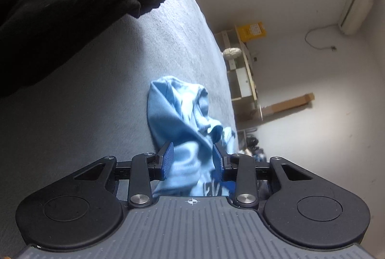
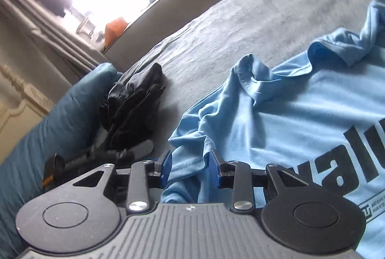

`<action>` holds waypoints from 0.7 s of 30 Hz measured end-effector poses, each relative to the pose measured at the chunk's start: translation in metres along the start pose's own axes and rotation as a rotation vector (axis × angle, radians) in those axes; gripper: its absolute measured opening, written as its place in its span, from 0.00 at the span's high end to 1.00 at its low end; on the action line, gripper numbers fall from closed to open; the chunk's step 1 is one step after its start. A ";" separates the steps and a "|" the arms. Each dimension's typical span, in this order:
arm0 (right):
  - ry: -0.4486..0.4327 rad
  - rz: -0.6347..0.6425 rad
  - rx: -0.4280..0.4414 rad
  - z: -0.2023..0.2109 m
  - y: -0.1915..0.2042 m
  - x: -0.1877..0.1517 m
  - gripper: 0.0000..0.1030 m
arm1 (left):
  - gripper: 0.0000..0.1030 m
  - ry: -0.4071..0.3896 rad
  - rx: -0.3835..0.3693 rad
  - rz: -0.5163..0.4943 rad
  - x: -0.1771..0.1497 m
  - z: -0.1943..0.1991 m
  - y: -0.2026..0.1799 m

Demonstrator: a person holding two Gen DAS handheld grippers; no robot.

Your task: Fold clothes

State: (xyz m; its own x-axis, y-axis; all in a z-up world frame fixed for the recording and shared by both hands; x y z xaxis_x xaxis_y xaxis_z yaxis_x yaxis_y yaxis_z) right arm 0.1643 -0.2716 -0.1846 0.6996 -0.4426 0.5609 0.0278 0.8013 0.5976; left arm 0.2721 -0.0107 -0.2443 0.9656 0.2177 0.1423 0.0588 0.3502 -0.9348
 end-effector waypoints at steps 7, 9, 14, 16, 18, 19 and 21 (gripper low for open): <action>-0.006 -0.135 -0.002 -0.011 -0.026 0.003 0.63 | 0.65 -0.039 0.138 -0.178 -0.032 0.011 -0.005; 0.006 -0.111 0.005 -0.013 -0.020 0.002 0.63 | 0.65 -0.051 0.160 -0.214 -0.040 0.010 -0.005; 0.029 -0.029 -0.060 -0.025 -0.006 0.001 0.66 | 0.65 -0.078 0.194 -0.301 -0.051 0.009 -0.012; 0.042 -0.015 -0.072 -0.032 -0.004 0.001 0.80 | 0.65 -0.083 0.201 -0.322 -0.054 0.008 -0.013; 0.037 -0.007 -0.083 -0.034 -0.003 0.004 0.94 | 0.65 -0.088 0.207 -0.343 -0.056 0.008 -0.014; 0.018 -0.006 -0.076 -0.032 -0.001 0.007 0.96 | 0.65 -0.091 0.210 -0.353 -0.057 0.009 -0.014; -0.019 -0.009 -0.057 -0.025 0.003 0.015 0.98 | 0.65 -0.096 0.215 -0.371 -0.058 0.007 -0.015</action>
Point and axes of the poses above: each gripper's, at about its wrist camera, not at the fingertips, and z roughly against the way its jaws point, y to its left, x to its top, the point moved 1 cm from there along -z, roughly the way its jaws point, and after that the axes turned 7 degrees about z, right-handed, at the moved point
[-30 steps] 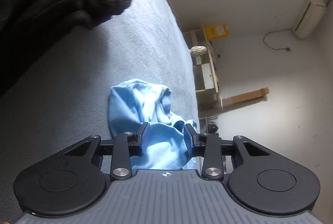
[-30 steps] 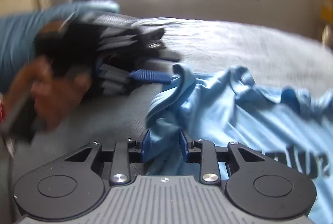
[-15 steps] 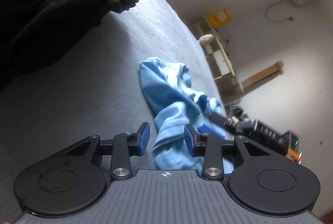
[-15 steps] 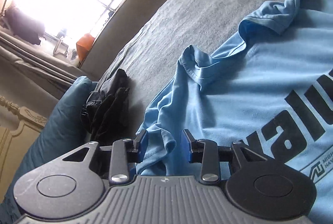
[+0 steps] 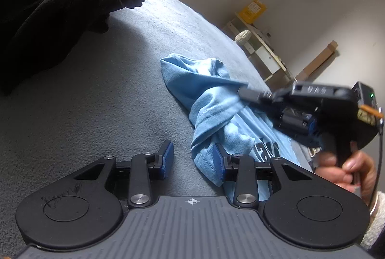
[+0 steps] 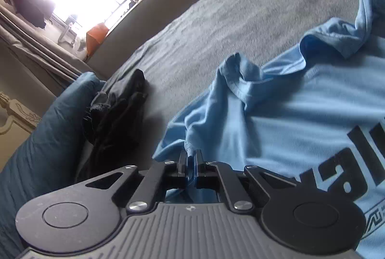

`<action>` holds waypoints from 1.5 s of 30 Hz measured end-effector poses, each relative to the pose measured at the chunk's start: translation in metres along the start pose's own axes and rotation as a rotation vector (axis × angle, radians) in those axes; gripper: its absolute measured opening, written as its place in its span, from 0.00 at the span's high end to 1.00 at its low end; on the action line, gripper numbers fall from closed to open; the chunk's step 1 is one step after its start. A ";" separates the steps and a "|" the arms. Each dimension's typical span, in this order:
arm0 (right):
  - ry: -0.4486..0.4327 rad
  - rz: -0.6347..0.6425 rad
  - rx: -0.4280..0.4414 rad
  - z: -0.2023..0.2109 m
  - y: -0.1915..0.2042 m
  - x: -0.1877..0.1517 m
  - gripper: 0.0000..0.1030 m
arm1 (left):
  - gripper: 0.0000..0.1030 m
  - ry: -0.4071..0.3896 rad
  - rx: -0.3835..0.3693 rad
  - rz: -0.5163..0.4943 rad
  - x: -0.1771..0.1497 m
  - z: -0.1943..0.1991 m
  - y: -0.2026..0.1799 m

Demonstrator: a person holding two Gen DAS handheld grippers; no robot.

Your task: Fold clothes

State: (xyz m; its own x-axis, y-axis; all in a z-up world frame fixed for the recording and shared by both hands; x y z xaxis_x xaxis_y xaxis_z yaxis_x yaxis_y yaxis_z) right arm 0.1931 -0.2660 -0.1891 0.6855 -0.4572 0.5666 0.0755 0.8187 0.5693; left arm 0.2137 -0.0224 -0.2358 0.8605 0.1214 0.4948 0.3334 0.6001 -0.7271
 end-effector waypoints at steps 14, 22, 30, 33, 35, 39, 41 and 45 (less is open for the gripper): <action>-0.043 -0.159 0.231 0.009 -0.003 0.034 0.98 | 0.66 -0.002 -0.103 -0.060 -0.006 -0.015 -0.023; -0.045 -0.275 0.366 0.003 -0.010 0.040 0.98 | 0.70 -0.084 -0.152 -0.040 0.000 -0.006 -0.029; -0.028 -0.264 0.374 -0.011 -0.001 0.048 0.98 | 0.99 -0.153 -0.089 0.002 0.007 0.014 -0.028; -0.004 -0.224 0.374 -0.023 0.014 0.051 0.98 | 1.00 -0.176 -0.041 0.045 0.013 0.030 -0.017; 0.021 -0.180 0.357 -0.035 0.027 0.052 0.98 | 1.00 -0.195 -0.013 0.079 0.018 0.043 -0.006; 0.079 -0.080 0.318 -0.062 0.056 0.052 0.98 | 1.00 -0.210 0.055 0.153 0.026 0.069 0.023; 0.109 -0.025 0.300 -0.076 0.071 0.047 0.98 | 1.00 -0.208 0.088 0.179 0.025 0.077 0.034; 0.173 0.074 0.261 -0.106 0.099 0.032 0.98 | 1.00 -0.191 0.141 0.196 0.016 0.084 0.042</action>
State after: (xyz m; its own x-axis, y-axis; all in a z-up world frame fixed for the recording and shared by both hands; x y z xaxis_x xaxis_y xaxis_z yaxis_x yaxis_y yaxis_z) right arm 0.2999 -0.1626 -0.1779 0.7966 -0.3159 0.5154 -0.1518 0.7207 0.6764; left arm 0.2088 0.0716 -0.2188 0.8108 0.3836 0.4421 0.1006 0.6527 -0.7509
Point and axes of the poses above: each gripper's, at about its wrist camera, not at the fingertips, and z roughly against the way its jaws point, y to its left, x to its top, the point moved 1 cm from there along -z, roughly the way its jaws point, and after that the axes turned 7 degrees about z, right-handed, at the moved point
